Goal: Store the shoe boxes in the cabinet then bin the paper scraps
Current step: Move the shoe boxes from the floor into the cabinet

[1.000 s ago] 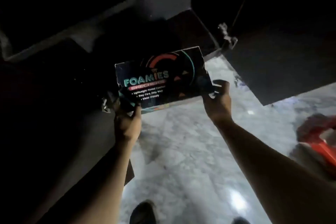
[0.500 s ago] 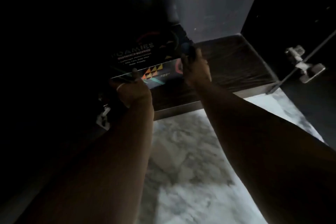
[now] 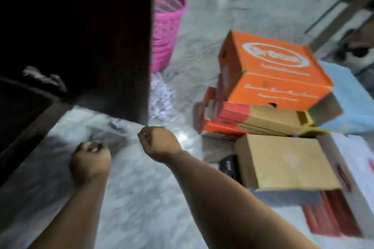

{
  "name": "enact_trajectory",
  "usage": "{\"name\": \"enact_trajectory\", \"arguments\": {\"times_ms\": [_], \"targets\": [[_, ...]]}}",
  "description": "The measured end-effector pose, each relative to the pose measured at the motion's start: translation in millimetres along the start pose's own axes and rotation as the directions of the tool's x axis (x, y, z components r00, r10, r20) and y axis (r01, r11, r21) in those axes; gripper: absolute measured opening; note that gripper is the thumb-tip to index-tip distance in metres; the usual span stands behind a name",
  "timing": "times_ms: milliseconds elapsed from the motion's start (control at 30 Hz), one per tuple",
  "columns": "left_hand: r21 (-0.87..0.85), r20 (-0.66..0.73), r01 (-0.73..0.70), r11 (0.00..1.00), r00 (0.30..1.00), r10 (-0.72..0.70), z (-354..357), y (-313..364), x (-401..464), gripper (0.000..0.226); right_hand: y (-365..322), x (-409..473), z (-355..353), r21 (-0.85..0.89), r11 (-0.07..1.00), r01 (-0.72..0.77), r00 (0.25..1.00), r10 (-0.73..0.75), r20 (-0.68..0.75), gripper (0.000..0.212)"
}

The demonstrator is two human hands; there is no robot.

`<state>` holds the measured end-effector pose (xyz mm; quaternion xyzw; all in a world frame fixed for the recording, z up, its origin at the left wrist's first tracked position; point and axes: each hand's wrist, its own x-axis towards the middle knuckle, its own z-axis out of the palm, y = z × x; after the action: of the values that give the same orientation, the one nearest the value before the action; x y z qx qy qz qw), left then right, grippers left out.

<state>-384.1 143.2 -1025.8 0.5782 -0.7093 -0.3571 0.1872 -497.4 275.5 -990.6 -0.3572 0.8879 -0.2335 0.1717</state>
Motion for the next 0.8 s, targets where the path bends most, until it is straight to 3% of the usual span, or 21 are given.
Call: {"name": "enact_trajectory", "arguments": {"times_ms": [133, 300, 367, 433, 467, 567, 633, 700, 800], "targets": [[-0.013, 0.325, -0.12, 0.993, 0.938, 0.118, 62, 110, -106, 0.021, 104, -69, -106, -0.033, 0.969, -0.246, 0.938, 0.229, -0.259, 0.032], [-0.082, 0.562, -0.252, 0.964, 0.787, 0.254, 121, 169, -231, 0.034, 212, -177, -194, 0.082, 0.829, -0.552, 0.67, 0.501, -0.547, 0.028], [-0.104, 0.613, -0.275, 0.956, 0.739, 0.279, 142, 171, -267, 0.044, 247, -210, -207, 0.131, 0.696, -0.706, 0.534, 0.644, -0.548, 0.042], [-0.093, 0.635, -0.25, 0.964, 0.731, 0.251, 156, 168, -290, 0.051, 275, -238, -208, 0.235, 0.517, -0.823, 0.392, 0.817, -0.424, 0.062], [-0.069, 0.632, -0.244, 0.967, 0.739, 0.231, 167, 160, -294, 0.052, 287, -247, -204, 0.276, 0.471, -0.838, 0.367, 0.86, -0.355, 0.073], [-0.025, 0.671, -0.201, 0.979, 0.722, 0.165, 178, 140, -295, 0.052, 311, -259, -193, 0.346, 0.422, -0.838, 0.371, 0.905, -0.207, 0.103], [-0.097, 0.692, -0.083, 0.992, 0.711, 0.127, 175, 129, -287, 0.052, 314, -259, -193, 0.436, 0.404, -0.804, 0.34, 0.914, -0.219, 0.104], [-0.121, 0.657, 0.001, 0.993, 0.749, 0.079, 162, 124, -273, 0.043, 302, -256, -196, 0.442, 0.423, -0.791, 0.368, 0.906, -0.208, 0.076], [-0.159, 0.548, 0.128, 0.979, 0.836, -0.021, 122, 108, -225, 0.031, 263, -233, -191, 0.388, 0.59, -0.708, 0.63, 0.776, -0.029, 0.026]]}}
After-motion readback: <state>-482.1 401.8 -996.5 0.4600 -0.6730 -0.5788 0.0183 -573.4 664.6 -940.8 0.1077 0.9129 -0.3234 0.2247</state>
